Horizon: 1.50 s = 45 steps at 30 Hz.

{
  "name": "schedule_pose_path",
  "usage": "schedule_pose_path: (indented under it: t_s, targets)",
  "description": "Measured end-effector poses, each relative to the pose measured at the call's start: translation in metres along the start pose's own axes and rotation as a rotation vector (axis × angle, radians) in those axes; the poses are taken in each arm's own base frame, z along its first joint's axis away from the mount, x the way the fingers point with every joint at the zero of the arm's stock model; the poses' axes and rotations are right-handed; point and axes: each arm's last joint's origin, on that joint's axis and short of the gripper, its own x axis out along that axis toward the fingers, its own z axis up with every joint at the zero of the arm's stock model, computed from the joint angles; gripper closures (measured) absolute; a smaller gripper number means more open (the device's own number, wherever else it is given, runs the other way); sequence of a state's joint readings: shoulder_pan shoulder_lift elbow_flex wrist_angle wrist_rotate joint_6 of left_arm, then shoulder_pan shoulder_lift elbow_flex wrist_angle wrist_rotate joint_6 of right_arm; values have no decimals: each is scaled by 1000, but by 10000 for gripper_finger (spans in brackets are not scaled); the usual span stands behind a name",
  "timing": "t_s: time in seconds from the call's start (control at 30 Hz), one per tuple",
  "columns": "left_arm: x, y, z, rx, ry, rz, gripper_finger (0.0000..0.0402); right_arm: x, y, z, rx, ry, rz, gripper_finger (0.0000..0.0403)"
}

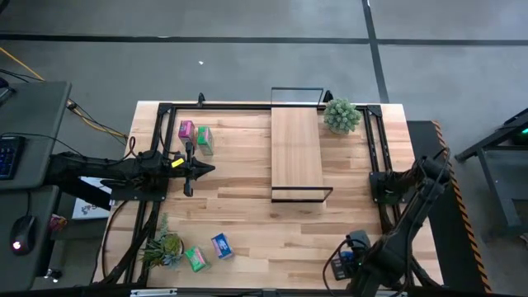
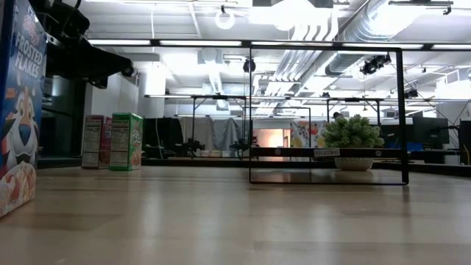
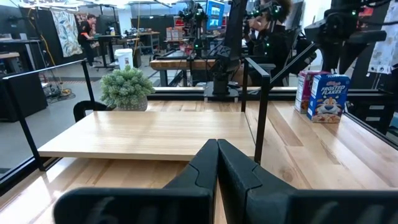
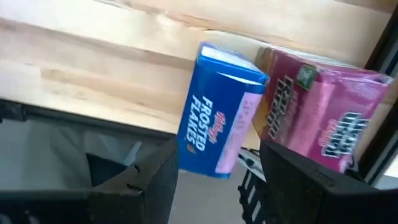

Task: Stack cereal on shelf
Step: Put the right blue cereal box on the shelf

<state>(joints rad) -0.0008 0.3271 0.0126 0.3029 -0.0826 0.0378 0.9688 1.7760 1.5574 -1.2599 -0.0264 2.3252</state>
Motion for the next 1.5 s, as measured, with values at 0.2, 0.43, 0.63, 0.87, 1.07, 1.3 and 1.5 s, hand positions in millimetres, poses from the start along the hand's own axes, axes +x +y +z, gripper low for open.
schedule_pose_path:
  t_s: [0.2,0.43,0.63,0.87,1.07,1.3,1.5]
  targets:
    - [0,0,0,0,1,0,401,9,3,-1,8,-52,11,187]
    - [0,0,0,0,1,0,401,16,6,-3,7,-75,-5,187]
    - [0,0,0,0,0,0,401,21,5,-3,6,-94,-36,187]
    - [0,0,0,0,0,0,401,23,4,-3,3,-87,-69,187]
    - [0,0,0,0,0,0,401,23,5,-3,-18,-94,-53,187]
    - [0,0,0,0,0,0,401,22,6,-4,-40,-82,-34,187]
    - [0,0,0,0,1,0,401,6,8,-4,-54,-124,-3,187]
